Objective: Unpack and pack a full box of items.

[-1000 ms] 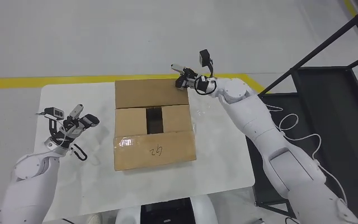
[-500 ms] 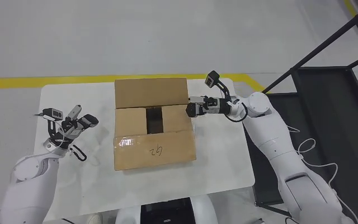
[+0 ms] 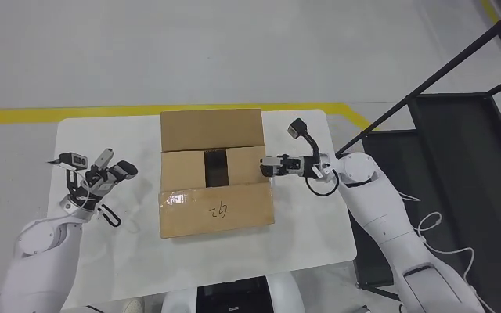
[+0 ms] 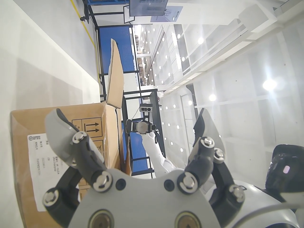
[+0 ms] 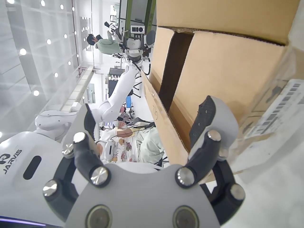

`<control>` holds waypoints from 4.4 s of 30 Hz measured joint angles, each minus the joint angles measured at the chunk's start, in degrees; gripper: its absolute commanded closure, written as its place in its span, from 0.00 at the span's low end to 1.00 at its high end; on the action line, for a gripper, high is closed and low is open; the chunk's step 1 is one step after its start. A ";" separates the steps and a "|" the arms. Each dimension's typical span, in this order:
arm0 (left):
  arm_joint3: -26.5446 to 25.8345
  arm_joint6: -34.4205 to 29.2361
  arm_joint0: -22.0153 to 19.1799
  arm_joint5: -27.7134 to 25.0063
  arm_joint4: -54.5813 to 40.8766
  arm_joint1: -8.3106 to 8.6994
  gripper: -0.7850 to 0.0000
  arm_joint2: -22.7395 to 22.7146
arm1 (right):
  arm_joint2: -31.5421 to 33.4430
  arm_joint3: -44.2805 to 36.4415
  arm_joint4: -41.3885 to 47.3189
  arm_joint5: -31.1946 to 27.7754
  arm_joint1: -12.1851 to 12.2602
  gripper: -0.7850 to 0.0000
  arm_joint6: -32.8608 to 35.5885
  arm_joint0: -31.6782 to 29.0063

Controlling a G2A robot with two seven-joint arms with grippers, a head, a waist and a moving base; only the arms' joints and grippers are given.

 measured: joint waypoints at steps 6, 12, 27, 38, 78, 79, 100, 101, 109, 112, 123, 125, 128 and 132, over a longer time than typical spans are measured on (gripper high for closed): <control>-0.19 -0.09 0.22 0.02 -0.16 -0.02 0.00 -0.26 | -0.18 0.19 0.19 1.70 0.42 0.00 3.52 -0.66; -0.47 0.02 0.23 0.29 0.00 -0.08 0.00 -0.25 | 1.35 -3.55 4.31 4.94 1.14 0.00 8.04 -2.74; -1.02 0.14 0.23 0.25 0.40 -0.34 0.00 0.41 | 3.29 -22.09 4.55 17.55 3.79 0.00 19.47 -14.12; -1.24 -0.95 1.16 0.11 0.06 -0.25 0.00 -0.47 | 0.10 -27.63 -5.42 14.98 4.57 0.00 14.94 -19.55; -2.18 -1.31 3.76 0.16 -0.59 -0.22 0.00 -2.60 | -0.19 -33.39 -10.33 16.79 6.50 0.00 4.07 -22.24; -2.18 -1.30 3.76 0.16 -0.62 -0.23 0.00 -2.61 | 0.47 -33.29 -7.90 18.09 6.54 0.00 4.66 -21.74; -1.18 -1.63 4.50 -0.66 -2.00 -0.09 0.00 -4.96 | -20.37 -23.48 -12.80 32.45 0.41 0.00 -15.42 2.94; -1.04 -1.77 4.53 -0.68 -2.20 -0.08 0.00 -5.16 | -21.31 -23.00 -13.22 32.79 0.05 0.00 -16.16 3.68; -0.21 -2.69 4.50 -0.78 -2.75 -0.01 0.00 -5.91 | -26.60 -18.98 -14.95 33.36 -2.31 0.00 -20.52 7.01; -0.02 -3.03 4.48 -0.53 -2.82 0.09 0.00 -6.46 | -28.18 -16.90 -12.90 32.98 -3.34 0.00 -20.95 7.75; -0.59 -3.03 4.99 -0.51 -3.02 0.21 0.00 -7.73 | -29.70 -15.62 6.29 26.16 -6.98 0.00 -16.80 9.46; -0.93 -2.88 5.31 -0.80 -3.25 0.24 0.00 -8.21 | -29.94 -15.99 8.14 24.84 -7.58 0.00 -17.06 9.95; -1.61 -2.49 6.02 -1.70 -4.38 0.24 0.00 -9.15 | -31.65 -15.85 7.33 23.75 -8.62 0.00 -18.12 11.20; -2.76 -2.48 7.42 -2.72 -6.85 0.28 0.00 -11.03 | -35.27 -14.67 6.65 22.03 -10.62 0.00 -20.08 12.66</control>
